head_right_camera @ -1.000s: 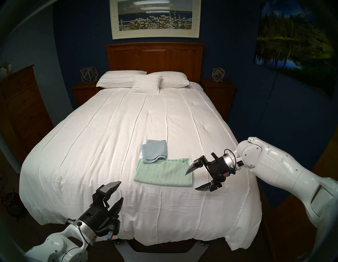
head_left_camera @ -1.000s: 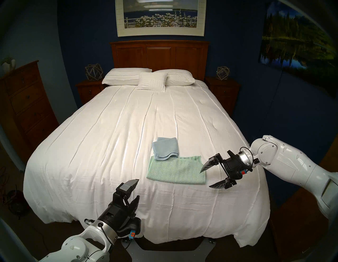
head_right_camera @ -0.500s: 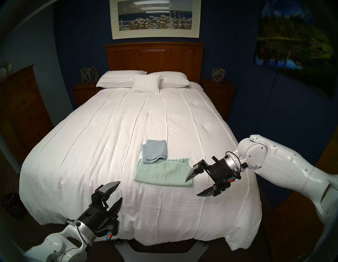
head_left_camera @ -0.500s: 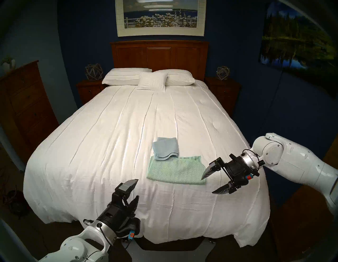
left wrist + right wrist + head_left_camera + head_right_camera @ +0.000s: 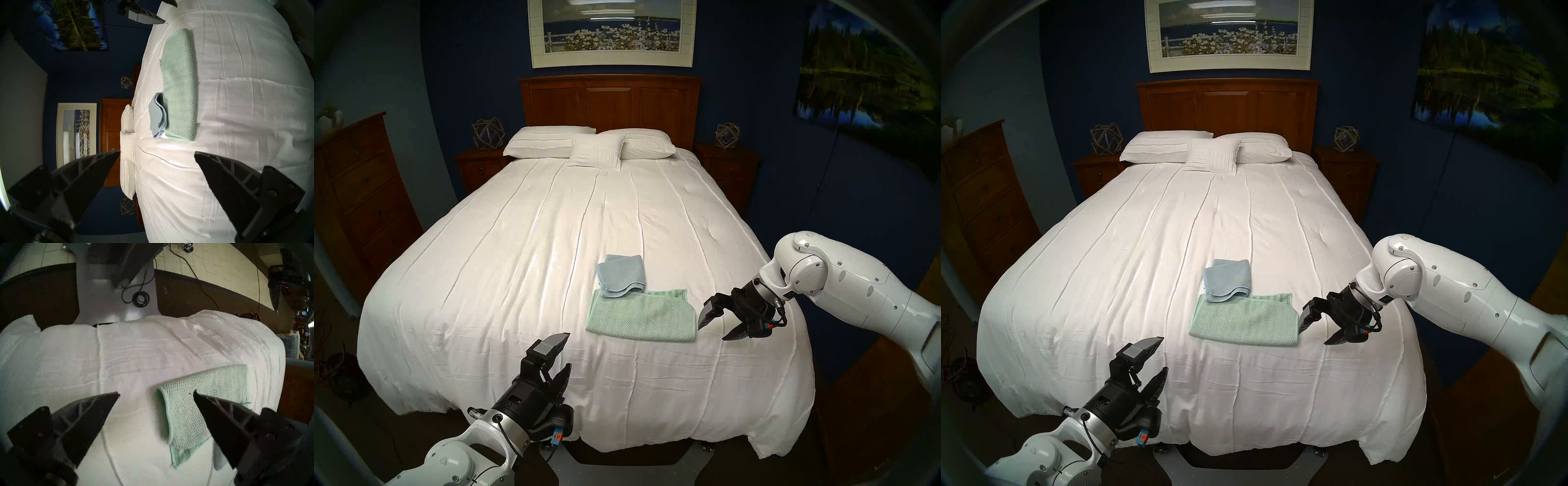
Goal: Fold the hand towels twice and stack them up
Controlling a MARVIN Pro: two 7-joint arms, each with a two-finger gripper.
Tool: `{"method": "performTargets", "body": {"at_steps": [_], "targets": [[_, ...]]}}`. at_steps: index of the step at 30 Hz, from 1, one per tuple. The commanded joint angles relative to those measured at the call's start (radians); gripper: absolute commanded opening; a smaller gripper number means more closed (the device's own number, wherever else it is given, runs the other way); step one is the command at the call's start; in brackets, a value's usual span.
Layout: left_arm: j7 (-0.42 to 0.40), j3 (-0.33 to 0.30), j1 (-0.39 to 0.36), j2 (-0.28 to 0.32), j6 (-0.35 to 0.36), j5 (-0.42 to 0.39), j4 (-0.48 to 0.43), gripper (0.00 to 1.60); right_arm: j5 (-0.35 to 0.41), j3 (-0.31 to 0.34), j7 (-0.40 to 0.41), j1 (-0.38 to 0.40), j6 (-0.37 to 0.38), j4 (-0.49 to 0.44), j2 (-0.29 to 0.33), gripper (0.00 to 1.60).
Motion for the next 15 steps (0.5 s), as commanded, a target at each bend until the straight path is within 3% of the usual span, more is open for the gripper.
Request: {"method": "performTargets", "body": {"at_steps": [1, 8, 15], "targets": [[0.007, -0.002, 0.007, 0.000, 0.000, 0.000, -0.027, 1.60, -0.169, 0.002, -0.079, 0.010, 0.001, 0.030, -0.082, 1.60], [0.007, -0.003, 0.007, -0.001, -0.001, 0.000, -0.027, 1.60, -0.245, 0.025, -0.191, 0.016, 0.001, 0.044, -0.123, 1.60], [0.007, -0.004, 0.009, -0.001, -0.001, 0.001, -0.029, 1.60, -0.380, -0.011, -0.293, 0.010, 0.001, 0.052, -0.149, 1.60]]}}
